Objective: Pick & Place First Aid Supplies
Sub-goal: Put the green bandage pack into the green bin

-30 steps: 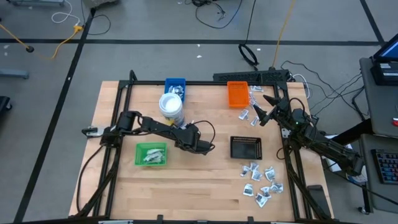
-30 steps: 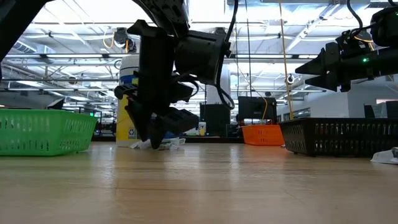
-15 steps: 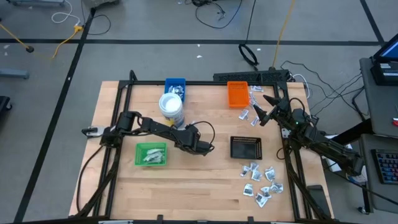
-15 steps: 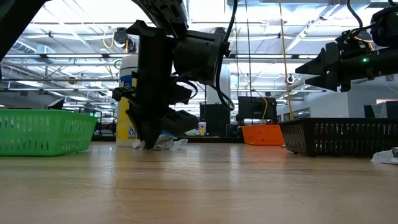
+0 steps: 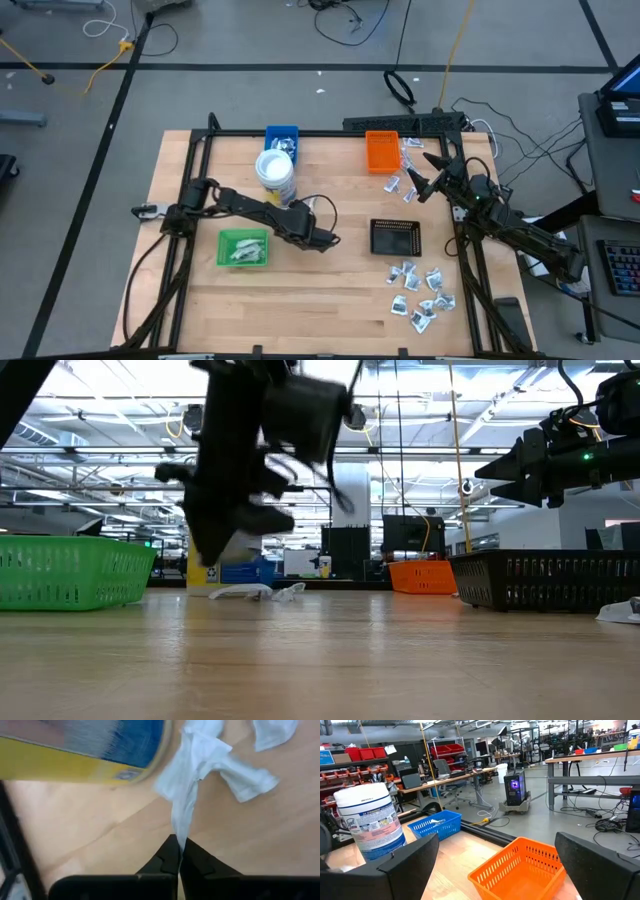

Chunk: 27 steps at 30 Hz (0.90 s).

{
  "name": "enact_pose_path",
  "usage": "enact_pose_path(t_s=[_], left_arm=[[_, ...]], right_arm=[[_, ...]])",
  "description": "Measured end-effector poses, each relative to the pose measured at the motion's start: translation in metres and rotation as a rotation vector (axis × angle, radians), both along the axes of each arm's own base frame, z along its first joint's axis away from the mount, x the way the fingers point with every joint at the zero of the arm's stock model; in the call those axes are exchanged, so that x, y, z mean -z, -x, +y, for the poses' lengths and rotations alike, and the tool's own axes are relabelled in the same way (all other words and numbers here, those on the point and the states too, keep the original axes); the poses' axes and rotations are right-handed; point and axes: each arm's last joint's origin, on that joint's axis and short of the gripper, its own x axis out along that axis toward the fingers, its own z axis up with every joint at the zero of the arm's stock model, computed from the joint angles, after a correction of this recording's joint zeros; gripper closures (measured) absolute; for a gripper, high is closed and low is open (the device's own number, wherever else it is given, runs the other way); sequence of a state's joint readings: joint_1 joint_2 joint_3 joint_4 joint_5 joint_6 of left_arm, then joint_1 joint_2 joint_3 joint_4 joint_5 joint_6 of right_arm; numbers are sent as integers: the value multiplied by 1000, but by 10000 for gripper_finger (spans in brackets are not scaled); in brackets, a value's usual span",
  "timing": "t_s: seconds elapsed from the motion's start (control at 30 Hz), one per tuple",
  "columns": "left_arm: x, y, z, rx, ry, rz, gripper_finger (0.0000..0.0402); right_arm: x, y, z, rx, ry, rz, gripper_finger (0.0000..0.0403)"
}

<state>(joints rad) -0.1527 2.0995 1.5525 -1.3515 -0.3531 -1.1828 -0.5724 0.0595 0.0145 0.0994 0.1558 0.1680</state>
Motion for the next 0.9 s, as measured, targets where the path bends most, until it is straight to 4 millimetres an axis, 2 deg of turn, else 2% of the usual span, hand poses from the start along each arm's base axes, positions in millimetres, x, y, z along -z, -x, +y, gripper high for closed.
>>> enact_pose_path(t_s=[0.27,0.4,0.53,0.9], left_arm=[[-50,15,-19,63,24,-145,398],[-64,24,-28,195,115,-121,396],[-64,43,-35,318,228,-31,397],[-55,121,-39,580,387,140,399]], right_arm=[[0,0,0,0,-1,1,9],[0,0,0,0,-1,1,9],[0,0,0,0,-1,1,9],[0,0,0,0,-1,2,9]])
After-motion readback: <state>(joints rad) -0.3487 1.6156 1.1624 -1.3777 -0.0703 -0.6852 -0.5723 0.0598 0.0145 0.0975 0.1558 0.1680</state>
